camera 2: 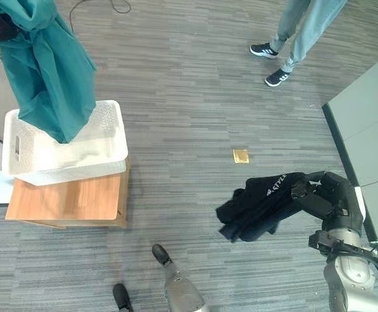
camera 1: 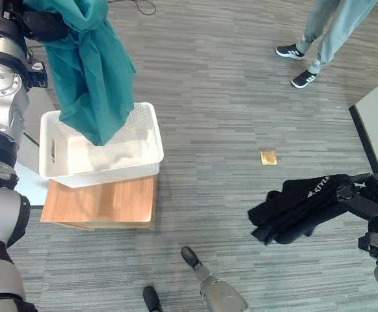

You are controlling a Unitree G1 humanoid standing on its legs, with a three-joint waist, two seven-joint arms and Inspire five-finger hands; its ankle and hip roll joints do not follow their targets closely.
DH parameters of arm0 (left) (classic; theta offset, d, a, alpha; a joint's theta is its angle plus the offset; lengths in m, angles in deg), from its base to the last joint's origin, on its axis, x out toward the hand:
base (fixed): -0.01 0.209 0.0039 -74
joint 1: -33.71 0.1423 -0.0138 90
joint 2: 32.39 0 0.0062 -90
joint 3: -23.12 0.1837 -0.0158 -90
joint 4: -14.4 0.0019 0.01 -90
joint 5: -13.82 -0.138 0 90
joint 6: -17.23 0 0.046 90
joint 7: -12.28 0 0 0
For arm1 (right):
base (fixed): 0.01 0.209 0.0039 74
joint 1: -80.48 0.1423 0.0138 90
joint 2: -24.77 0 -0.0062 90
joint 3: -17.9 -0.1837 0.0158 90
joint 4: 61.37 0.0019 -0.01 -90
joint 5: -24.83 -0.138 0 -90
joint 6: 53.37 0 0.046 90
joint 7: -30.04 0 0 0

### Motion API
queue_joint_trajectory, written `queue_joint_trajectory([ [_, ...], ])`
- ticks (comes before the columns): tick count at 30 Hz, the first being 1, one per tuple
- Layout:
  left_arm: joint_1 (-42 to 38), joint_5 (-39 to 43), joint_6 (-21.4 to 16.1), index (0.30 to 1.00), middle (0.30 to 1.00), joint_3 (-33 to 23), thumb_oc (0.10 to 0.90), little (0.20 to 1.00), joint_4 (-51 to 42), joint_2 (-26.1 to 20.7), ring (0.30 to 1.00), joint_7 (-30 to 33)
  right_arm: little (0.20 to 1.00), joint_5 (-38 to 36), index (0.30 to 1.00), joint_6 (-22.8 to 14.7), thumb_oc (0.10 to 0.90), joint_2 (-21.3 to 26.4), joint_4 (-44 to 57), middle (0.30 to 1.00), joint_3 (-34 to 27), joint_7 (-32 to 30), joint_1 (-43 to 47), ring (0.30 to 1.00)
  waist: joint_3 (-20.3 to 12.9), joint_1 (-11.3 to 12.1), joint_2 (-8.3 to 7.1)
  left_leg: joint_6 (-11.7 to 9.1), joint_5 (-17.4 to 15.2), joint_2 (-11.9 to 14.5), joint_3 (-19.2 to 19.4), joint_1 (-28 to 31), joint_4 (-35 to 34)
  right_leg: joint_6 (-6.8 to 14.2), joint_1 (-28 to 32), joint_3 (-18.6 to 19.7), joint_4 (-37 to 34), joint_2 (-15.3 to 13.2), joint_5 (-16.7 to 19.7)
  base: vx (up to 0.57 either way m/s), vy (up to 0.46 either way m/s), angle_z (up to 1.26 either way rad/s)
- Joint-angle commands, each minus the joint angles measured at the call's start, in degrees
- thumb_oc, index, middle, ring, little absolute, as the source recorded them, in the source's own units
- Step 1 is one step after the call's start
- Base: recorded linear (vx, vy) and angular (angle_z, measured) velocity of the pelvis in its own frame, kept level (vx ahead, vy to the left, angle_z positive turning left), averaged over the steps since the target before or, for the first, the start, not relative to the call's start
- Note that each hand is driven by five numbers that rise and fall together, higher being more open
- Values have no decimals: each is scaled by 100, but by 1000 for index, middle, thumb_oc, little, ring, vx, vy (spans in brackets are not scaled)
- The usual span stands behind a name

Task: Pick up bed clothes into laundry basket.

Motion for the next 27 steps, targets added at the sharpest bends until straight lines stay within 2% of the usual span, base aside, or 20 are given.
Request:
queue_joint_trajectory([
  [1,-808,-107,-467,300,300,-99,400,300,-30,-493,300,194,300,-137,300,-783,400,342,474,300,-1094,-245,556,300,-210,50,101,42,58,-21,26,-289,5,562,193,-213,473,14,-1043,-22,-14,-11],
  [7,-427,-468,-337,300,300,-310,400,300,261,-449,300,209,300,-167,300,-752,400,416,605,300,-986,-178,573,300,-6,2,-72,18,110,15,39,-463,5,558,9,-246,476,74,-998,-11,-5,-4],
  [11,11,-1260,-177,300,300,-384,400,300,606,-380,300,185,300,-130,300,-750,400,329,710,300,-955,-142,520,300,101,-13,-113,7,122,11,45,-512,5,542,-61,-234,492,96,-993,0,0,0],
  [13,169,-1399,-129,300,300,-479,400,300,702,-310,300,203,300,-159,300,-756,400,331,712,300,-916,-127,533,300,117,-22,-117,2,120,14,49,-519,5,538,-71,-232,491,97,-991,-16,15,-3],
  [21,433,-2708,205,300,300,-393,400,300,1351,-118,300,188,300,-366,300,-770,400,390,692,300,-829,-45,622,300,183,-155,-196,2,25,35,168,-478,5,542,-78,-197,469,141,-1004,-2,3,-1],
  [23,450,-2723,270,300,300,-415,400,300,1458,-64,300,122,300,-415,300,-757,400,422,666,300,-842,-43,629,300,176,-189,-204,-1,15,35,205,-463,5,543,-90,-171,470,156,-995,-8,10,-6],
  [24,400,-2708,294,900,900,-401,800,900,1478,-34,900,145,300,-449,300,-741,400,435,640,300,-809,-40,655,300,166,-204,-202,-5,10,36,216,-457,5,540,-89,-158,466,162,-990,-4,7,-4],
  [27,331,-2715,272,900,900,-370,800,900,1448,-48,900,117,300,-478,300,-729,400,446,599,300,-814,-30,648,300,152,-228,-203,-5,-4,38,242,-433,5,542,-81,-143,452,166,-987,-1,2,-5],
])
